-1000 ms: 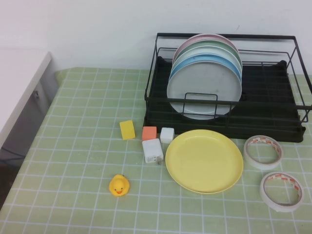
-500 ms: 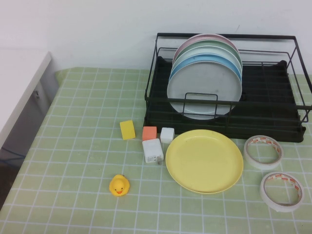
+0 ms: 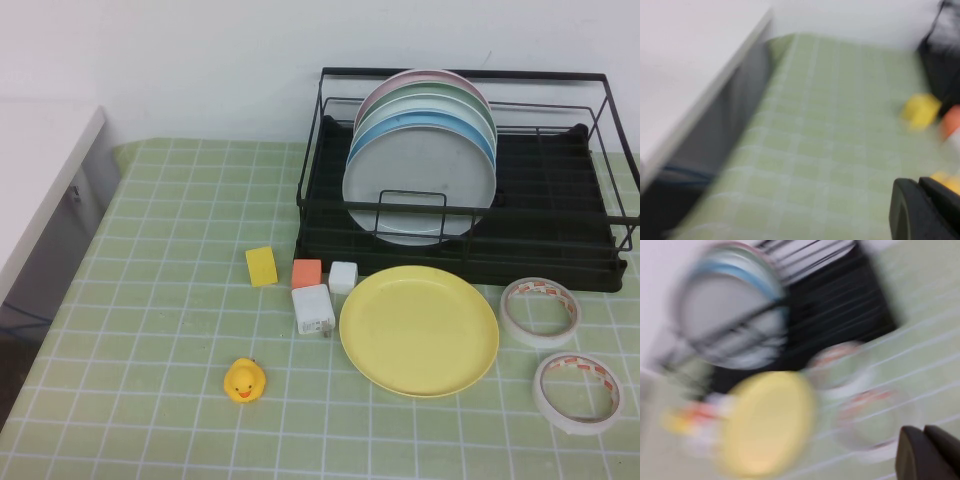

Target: Place plate on rack

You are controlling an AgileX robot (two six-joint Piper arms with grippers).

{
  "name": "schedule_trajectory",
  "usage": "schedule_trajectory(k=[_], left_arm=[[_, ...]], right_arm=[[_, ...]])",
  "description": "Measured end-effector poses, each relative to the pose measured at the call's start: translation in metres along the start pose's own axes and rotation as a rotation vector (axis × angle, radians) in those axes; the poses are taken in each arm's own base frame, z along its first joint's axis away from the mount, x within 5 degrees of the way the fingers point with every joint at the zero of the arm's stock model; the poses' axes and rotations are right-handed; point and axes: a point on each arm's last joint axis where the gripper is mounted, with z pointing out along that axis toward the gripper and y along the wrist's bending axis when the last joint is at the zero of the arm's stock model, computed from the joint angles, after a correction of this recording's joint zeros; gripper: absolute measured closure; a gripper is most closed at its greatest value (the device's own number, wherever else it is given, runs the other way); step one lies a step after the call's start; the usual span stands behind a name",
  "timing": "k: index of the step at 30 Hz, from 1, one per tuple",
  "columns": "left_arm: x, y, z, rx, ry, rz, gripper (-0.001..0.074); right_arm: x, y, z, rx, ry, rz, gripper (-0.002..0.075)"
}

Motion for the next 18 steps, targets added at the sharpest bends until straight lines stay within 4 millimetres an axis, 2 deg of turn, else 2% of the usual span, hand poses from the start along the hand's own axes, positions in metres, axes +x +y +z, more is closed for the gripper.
schedule_trajectory(k=[2,5,7,9,18], left_arm=[[-0.005,-0.003,0.000,0.040,-0.061,-0.125,0.0736],[-0.020,-0.007,-0.002,0.130,-0.210,-0.481,0.0736],[-0.030,-0.005,-0.005,0.178,-0.312,-0.720,0.0736],[-0.036,-0.002,-0.008,0.204,-0.380,-0.880,0.0736],[-0.043,0.004,-0.011,0.238,-0.466,-1.113,0.0736]], right_arm=[[0.003,0.006,0.000,-0.066,0.029,0.194,0.0715],[0.003,0.012,0.000,-0.129,0.051,0.356,0.0715],[0.003,0.013,-0.001,-0.138,0.048,0.368,0.0715],[0.002,0.012,-0.001,-0.138,0.039,0.322,0.0715],[0.004,0.015,-0.001,-0.162,0.062,0.280,0.0715]])
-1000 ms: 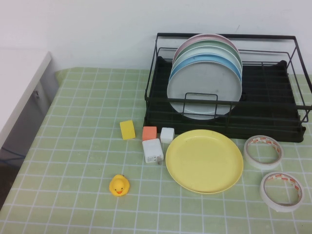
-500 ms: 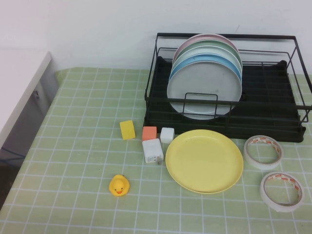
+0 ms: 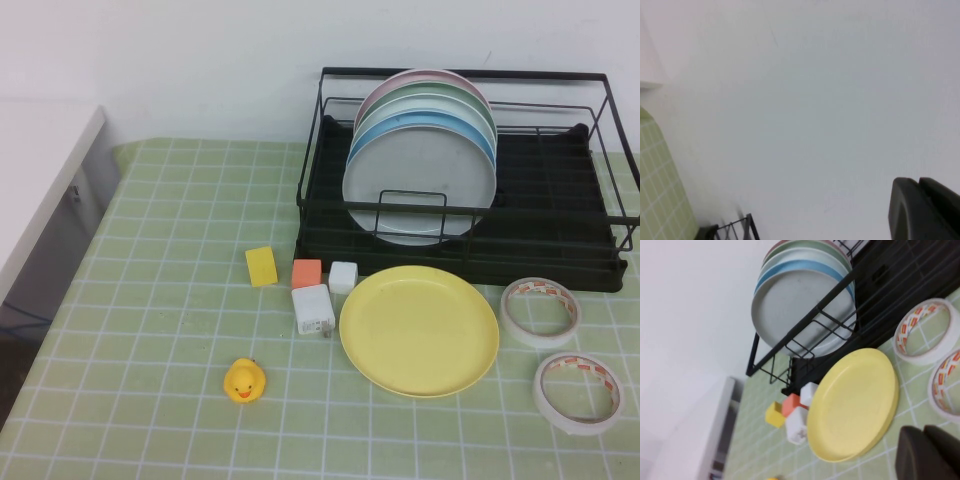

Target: Place plate on rack

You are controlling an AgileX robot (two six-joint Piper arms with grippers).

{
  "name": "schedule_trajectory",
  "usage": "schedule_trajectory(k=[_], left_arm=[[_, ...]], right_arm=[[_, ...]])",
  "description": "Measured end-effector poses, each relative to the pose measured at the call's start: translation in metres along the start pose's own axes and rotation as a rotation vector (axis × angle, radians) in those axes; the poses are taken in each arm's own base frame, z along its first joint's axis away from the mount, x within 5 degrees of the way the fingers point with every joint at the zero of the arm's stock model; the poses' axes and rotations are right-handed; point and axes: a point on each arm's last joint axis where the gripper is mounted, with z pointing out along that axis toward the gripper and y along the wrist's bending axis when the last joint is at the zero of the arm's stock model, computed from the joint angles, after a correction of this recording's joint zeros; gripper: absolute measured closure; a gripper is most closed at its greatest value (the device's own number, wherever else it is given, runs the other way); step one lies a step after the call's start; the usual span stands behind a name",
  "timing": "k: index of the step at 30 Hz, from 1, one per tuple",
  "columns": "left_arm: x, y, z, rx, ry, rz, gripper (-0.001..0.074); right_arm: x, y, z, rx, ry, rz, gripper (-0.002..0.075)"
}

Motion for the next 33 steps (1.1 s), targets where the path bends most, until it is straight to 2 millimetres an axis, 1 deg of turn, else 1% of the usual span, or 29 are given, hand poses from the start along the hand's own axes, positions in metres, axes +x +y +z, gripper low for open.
schedule_trajectory(k=[2,4,6,8,11,14,16,17,19,23,28,30,33], left_arm=[[0.000,0.000,0.000,0.000,0.000,-0.032,0.0736],[0.001,0.000,0.000,0.003,0.010,-0.008,0.0736],[0.006,0.001,0.000,-0.026,0.070,0.041,0.0736],[0.012,-0.004,0.000,-0.074,0.178,0.147,0.0736],[0.018,-0.021,0.007,-0.167,0.357,0.350,0.0736],[0.021,-0.044,0.019,-0.237,0.532,0.555,0.0736],[0.022,-0.058,0.032,-0.262,0.643,0.690,0.0736],[0.023,-0.060,0.037,-0.274,0.693,0.743,0.0736],[0.025,-0.070,0.054,-0.284,0.797,0.863,0.0736],[0.033,-0.068,0.093,-0.336,0.988,0.982,0.0736],[0.047,-0.053,0.146,-0.393,1.138,1.022,0.0736],[0.060,-0.047,0.163,-0.393,1.199,1.024,0.0736],[0.087,-0.043,0.185,-0.353,1.284,1.049,0.0736]], right_arm=[[0.000,0.001,0.000,-0.008,0.002,-0.051,0.0715],[0.001,0.002,0.000,-0.023,0.005,-0.104,0.0715],[-0.001,0.007,-0.002,-0.042,0.007,-0.183,0.0715],[-0.007,0.017,-0.006,-0.069,-0.006,-0.275,0.0715],[-0.019,0.036,-0.010,-0.074,0.008,-0.436,0.0715],[-0.031,0.050,-0.006,-0.032,0.090,-0.589,0.0715],[-0.037,0.054,0.000,-0.001,0.162,-0.662,0.0715],[-0.040,0.056,0.004,0.014,0.196,-0.680,0.0715],[-0.046,0.059,0.010,0.043,0.247,-0.726,0.0715],[-0.056,0.061,0.023,0.092,0.317,-0.824,0.0715],[-0.058,0.058,0.035,0.118,0.402,-0.849,0.0715],[-0.057,0.056,0.037,0.122,0.426,-0.862,0.0715],[-0.057,0.055,0.038,0.121,0.443,-0.879,0.0715]])
